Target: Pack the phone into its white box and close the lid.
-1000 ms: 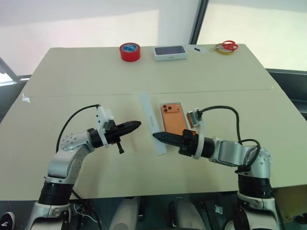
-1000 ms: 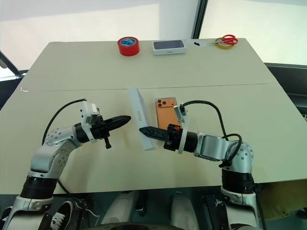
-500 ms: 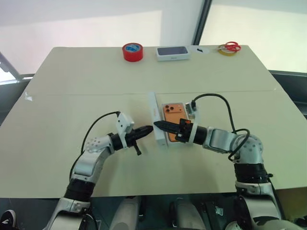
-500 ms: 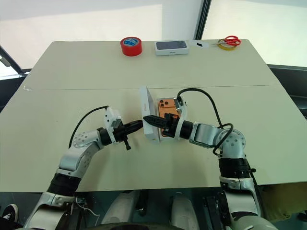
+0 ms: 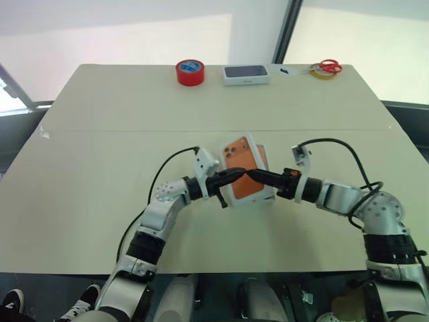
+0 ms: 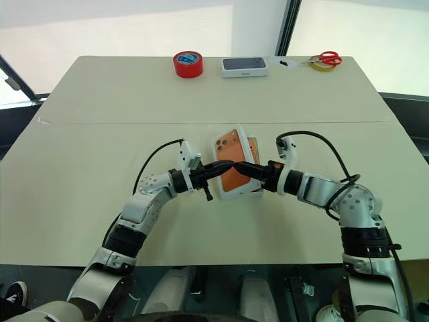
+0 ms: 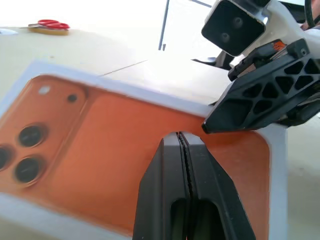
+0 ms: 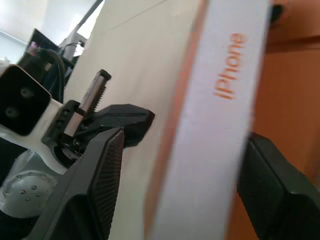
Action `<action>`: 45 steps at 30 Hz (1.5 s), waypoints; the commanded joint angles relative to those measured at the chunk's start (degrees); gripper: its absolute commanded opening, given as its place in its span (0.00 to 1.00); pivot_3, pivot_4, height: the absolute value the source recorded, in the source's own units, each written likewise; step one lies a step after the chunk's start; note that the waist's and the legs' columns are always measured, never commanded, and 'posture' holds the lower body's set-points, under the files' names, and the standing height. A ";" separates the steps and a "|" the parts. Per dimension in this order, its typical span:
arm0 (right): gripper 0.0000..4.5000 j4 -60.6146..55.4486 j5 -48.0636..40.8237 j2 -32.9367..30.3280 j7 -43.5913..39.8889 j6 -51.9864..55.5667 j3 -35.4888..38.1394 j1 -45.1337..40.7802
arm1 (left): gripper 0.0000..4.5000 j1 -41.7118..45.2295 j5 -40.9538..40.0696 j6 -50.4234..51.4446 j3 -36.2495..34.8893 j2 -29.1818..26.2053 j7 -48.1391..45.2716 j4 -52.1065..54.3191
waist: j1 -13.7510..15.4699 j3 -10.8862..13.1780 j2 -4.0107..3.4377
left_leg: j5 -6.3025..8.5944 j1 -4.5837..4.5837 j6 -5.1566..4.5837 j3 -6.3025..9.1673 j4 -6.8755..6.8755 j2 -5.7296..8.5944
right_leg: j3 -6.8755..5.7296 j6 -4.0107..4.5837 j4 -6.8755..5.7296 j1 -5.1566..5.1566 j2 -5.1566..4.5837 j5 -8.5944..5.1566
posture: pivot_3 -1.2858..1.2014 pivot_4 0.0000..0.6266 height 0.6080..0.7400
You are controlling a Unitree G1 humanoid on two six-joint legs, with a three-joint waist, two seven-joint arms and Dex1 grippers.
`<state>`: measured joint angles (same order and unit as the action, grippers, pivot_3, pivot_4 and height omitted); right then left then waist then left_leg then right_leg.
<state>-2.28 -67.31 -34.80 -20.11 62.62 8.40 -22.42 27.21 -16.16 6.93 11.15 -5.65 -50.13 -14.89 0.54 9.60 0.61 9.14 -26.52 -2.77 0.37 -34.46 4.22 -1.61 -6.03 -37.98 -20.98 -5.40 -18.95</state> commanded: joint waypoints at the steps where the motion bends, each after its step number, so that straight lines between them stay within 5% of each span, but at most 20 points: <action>1: 0.73 -2.36 10.06 -3.24 -3.41 -8.25 0.54 -0.02 | 0.00 0.56 0.77 -1.53 0.81 0.20 -0.82 -0.39 | -0.02 0.00 0.00 | 0.00 0.01 0.00 0.00 0.00 -0.01 | 0.00 0.00 -0.01 0.00 0.01 0.00 | 0.52 0.24 0.99; 3: 0.73 -2.51 13.57 -2.36 -3.10 -11.12 0.22 0.00 | 0.00 0.16 0.88 -1.70 0.69 -0.49 -1.34 -0.57 | -0.01 0.00 0.00 | 0.00 0.01 0.00 0.00 0.00 -0.02 | 0.00 0.00 -0.01 0.00 0.02 0.00 | 0.52 0.24 0.99; 5: 0.61 -3.69 18.00 -1.23 -2.59 -14.51 -0.94 0.68 | 0.00 -0.37 0.62 -1.61 0.15 -1.62 -2.00 -0.60 | -0.01 0.00 0.00 | 0.00 0.01 0.01 0.00 0.00 -0.02 | 0.00 0.00 -0.01 -0.01 0.02 0.00 | 0.52 0.24 0.99; 11: 0.01 -5.46 31.88 -1.09 -5.72 -25.75 -6.65 1.38 | 0.00 -3.61 -1.78 2.42 -1.56 -7.85 -4.19 7.01 | 0.04 0.01 -0.01 | -0.01 0.02 0.02 0.00 -0.01 -0.01 | 0.00 -0.01 0.00 -0.16 0.02 -0.01 | 0.52 0.24 0.99; 23: 0.01 -3.99 42.95 0.87 -11.95 -33.67 -10.52 -1.01 | 0.00 -6.42 0.10 6.52 -0.60 -11.42 -2.98 6.04 | 0.18 0.00 -0.03 | 0.00 0.05 0.04 0.01 -0.01 0.00 | 0.01 0.00 0.00 -0.24 0.00 -0.01 | 0.52 0.24 0.99; 45: 0.01 -1.46 54.97 -0.78 -15.90 -39.41 -9.91 1.65 | 0.00 6.64 5.21 -1.54 -1.15 -0.35 0.92 -13.94 | 1.53 -0.08 -0.10 | 0.14 0.14 -0.07 0.06 -0.41 0.03 | -0.06 -0.03 -0.04 0.06 0.01 0.01 | 0.52 0.24 0.99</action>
<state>-2.98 -12.73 -34.96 -34.85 24.99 -1.58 -20.82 33.06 -11.69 5.90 9.39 -6.98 -49.48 -28.79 2.08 9.52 0.51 9.27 -26.38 -2.84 0.44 -34.87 4.25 -1.67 -6.06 -38.02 -20.92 -5.40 -18.94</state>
